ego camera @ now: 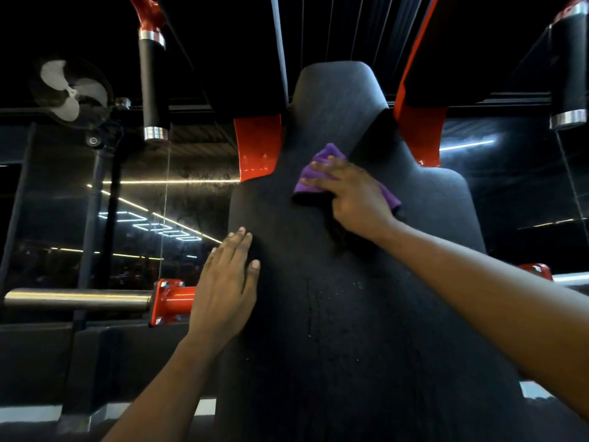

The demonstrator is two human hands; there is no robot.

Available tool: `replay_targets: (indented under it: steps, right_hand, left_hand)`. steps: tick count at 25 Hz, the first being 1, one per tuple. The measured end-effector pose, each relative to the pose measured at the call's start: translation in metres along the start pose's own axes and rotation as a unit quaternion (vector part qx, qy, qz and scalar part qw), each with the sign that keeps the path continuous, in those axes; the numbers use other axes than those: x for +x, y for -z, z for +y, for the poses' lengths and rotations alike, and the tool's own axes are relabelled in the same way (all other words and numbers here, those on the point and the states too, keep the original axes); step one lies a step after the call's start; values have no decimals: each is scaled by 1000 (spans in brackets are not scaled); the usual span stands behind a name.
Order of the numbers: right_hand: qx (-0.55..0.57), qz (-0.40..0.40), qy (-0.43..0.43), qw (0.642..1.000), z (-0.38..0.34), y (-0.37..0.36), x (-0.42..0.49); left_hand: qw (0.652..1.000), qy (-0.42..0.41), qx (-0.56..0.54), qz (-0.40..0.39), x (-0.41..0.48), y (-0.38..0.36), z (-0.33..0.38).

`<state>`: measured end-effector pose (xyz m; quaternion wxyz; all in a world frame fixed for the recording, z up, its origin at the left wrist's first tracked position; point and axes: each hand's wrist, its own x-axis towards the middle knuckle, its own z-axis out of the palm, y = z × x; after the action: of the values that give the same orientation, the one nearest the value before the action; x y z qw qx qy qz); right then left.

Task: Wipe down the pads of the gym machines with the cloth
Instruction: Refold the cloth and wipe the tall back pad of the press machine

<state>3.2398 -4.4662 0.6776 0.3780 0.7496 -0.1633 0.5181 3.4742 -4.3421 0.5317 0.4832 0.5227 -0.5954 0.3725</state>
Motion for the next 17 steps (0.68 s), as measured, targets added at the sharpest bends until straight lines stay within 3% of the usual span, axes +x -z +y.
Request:
replay_targets:
  steps: [6, 11, 13, 17]
  right_hand:
    - [-30, 95, -228, 969, 79, 60, -88]
    - [-17, 184, -426, 886, 41, 44, -77]
    - [-33, 143, -381, 913, 5, 22, -58]
    - [-23, 18, -140, 990, -44, -7, -35]
  left_hand:
    - [999, -14, 24, -37, 18, -14, 22]
    - [997, -9, 28, -78, 19, -7, 19]
    - [997, -6, 32, -68, 22, -6, 22]
    - [998, -12, 60, 14, 29, -9, 40]
